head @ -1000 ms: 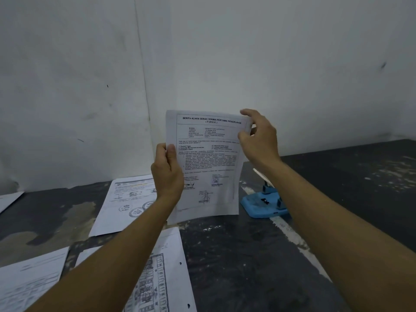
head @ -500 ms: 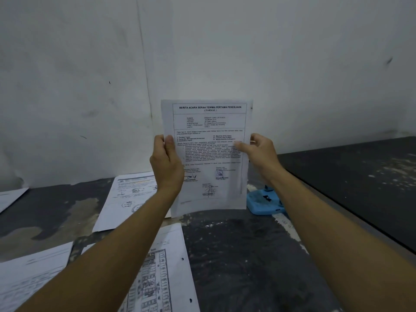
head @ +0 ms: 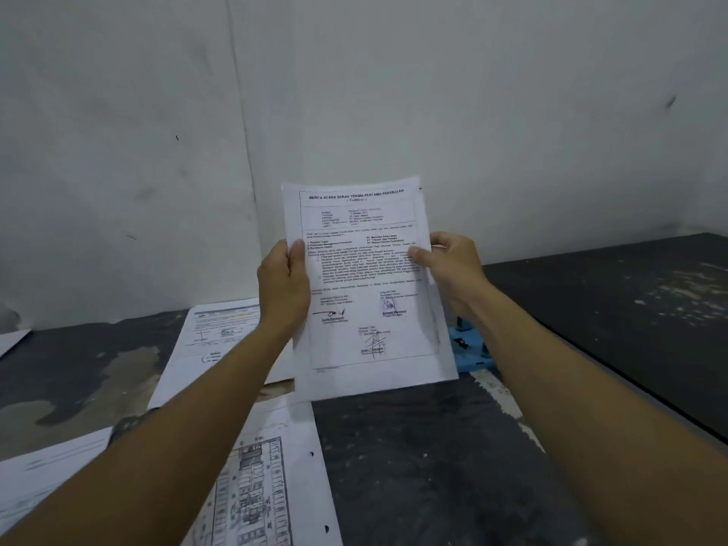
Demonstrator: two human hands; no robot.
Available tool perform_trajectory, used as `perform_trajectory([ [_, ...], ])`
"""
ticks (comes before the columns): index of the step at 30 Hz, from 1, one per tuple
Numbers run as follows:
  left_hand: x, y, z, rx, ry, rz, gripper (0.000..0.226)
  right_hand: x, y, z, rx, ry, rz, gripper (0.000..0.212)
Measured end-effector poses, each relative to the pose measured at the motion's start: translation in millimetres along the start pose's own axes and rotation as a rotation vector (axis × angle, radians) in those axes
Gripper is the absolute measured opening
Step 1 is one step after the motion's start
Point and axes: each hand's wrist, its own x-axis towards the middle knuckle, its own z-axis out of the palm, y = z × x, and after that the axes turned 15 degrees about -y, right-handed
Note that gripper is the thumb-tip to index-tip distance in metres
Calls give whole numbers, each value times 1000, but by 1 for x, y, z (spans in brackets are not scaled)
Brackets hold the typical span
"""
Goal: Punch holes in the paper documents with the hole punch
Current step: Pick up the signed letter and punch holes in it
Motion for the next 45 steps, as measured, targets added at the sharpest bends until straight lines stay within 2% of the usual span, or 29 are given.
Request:
perform_trajectory([
  [7, -2, -21, 10, -5, -122, -209, 35, 6, 14, -18, -117, 71, 85, 12],
  [15, -13, -47, 43, -82, -195, -389, 34, 7, 41, -47, -406, 218, -45, 14],
  [19, -18, -51, 64, -58, -226, -418, 34, 7, 58, -57, -449, 145, 34, 15],
  [23, -23, -56, 83, -26, -249, -484, 32, 3, 76, -62, -452, -3, 101, 22],
  [30, -27, -60, 102, 51, -281, -565, 27, 0, 78, -67, -508, -173, 194, 43],
  [45, -31, -48, 133, 54, -313, -587, 28, 5, 80, -71, -519, -258, 229, 45],
])
